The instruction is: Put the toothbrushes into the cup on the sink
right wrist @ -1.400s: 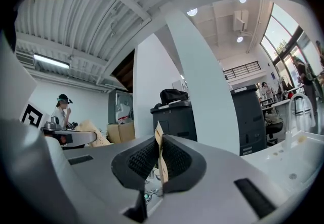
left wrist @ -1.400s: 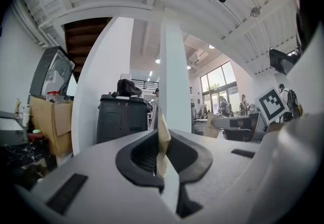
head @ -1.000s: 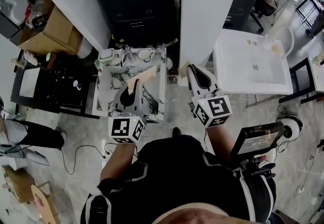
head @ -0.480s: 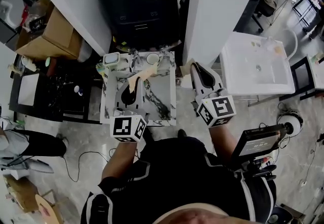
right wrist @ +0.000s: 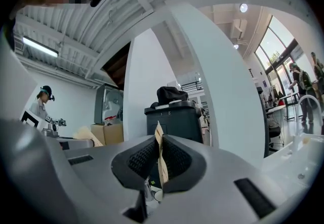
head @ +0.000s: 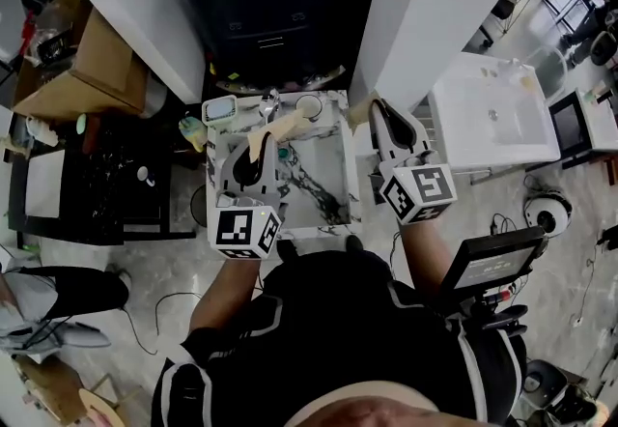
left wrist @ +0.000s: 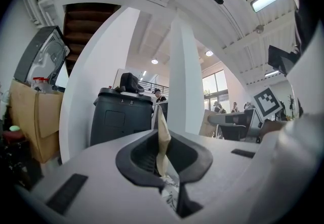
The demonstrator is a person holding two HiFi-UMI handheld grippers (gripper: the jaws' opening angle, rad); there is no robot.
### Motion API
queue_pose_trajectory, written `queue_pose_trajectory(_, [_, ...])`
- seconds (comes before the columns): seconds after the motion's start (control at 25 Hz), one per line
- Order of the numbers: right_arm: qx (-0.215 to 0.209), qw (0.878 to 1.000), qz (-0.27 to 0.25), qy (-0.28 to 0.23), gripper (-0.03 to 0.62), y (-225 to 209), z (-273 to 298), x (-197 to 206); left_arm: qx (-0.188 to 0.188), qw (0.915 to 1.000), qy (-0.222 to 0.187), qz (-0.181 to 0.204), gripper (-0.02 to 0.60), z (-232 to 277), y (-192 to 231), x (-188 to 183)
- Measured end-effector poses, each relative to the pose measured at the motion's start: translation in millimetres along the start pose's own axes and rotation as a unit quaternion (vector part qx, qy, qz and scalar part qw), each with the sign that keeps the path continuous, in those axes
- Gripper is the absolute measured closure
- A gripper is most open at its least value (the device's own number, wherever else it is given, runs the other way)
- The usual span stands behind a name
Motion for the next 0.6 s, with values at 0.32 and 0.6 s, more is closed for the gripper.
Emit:
queue_pose_trajectory(0.32, [-0.001,1.0,-0.005,-0.001,0.563,20,44,16,0.003,0.9997,0.014,-0.018,0.549,2,33,21])
queue_pose_trajectory(0.6, [-0.026,1.0,0.001,0.007,0.563,24,85,47,-0.003,0.9988,0.041,-0.027,0.549,1,42,39])
Point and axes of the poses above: the fingertips, and each gripper's own axes: z forward along the fingers, y to its left, x out of its underside, the point moved 2 cm from there along -z, backward along the fingers, and after that the axes turned 10 degrees about x, right-handed, at the moved point
